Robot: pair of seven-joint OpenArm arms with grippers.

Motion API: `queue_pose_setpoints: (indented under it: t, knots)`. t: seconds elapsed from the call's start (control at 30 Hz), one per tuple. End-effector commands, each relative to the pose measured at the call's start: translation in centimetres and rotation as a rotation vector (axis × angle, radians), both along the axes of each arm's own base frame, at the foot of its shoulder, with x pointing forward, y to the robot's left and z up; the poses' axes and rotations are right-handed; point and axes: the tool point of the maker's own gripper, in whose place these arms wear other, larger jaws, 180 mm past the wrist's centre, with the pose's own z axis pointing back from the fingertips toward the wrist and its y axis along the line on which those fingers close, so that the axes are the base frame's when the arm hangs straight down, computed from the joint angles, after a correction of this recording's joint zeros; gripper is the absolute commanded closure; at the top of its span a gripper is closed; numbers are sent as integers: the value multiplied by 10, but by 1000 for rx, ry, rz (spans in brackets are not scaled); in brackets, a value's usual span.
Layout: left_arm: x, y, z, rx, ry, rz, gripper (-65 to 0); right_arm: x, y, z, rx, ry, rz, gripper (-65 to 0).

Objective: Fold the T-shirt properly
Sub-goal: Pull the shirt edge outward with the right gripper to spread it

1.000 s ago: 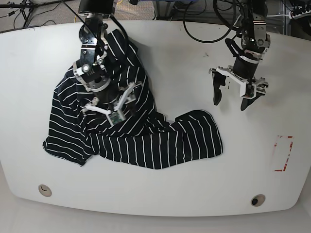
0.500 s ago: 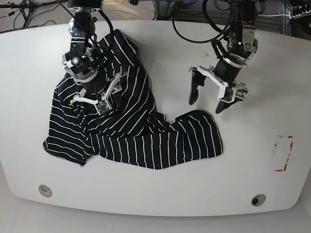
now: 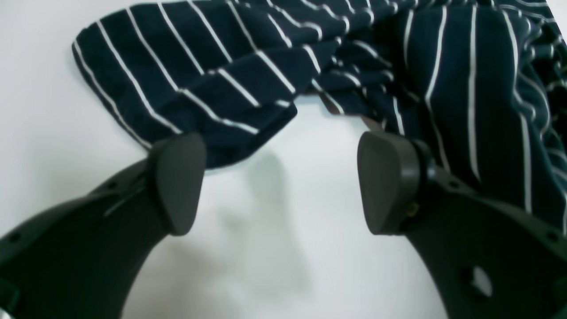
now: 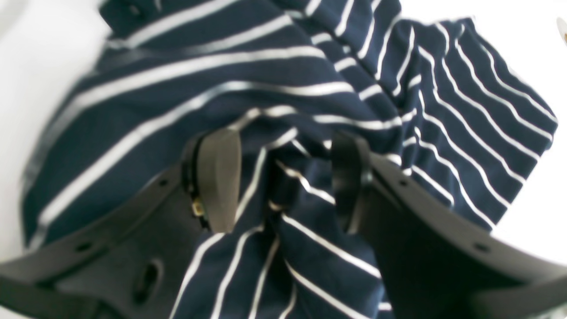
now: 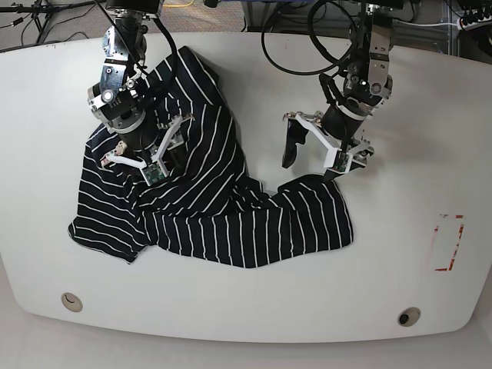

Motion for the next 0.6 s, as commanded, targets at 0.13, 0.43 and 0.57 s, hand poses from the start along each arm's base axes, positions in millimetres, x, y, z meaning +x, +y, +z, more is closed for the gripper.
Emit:
queue_pose_setpoints:
  t: [0.13,0.43,0.57]
  knots:
    - [3,12,11,3,-44,22,-505,26,1,32,18,-104,-6,-309]
    - [-2,15,3,14,-27,22,-505,21,10,23,19,-88,35,-312]
    - [-4,19,-1,14,-23,31,-502,16,18,16,29,-77,62,-313]
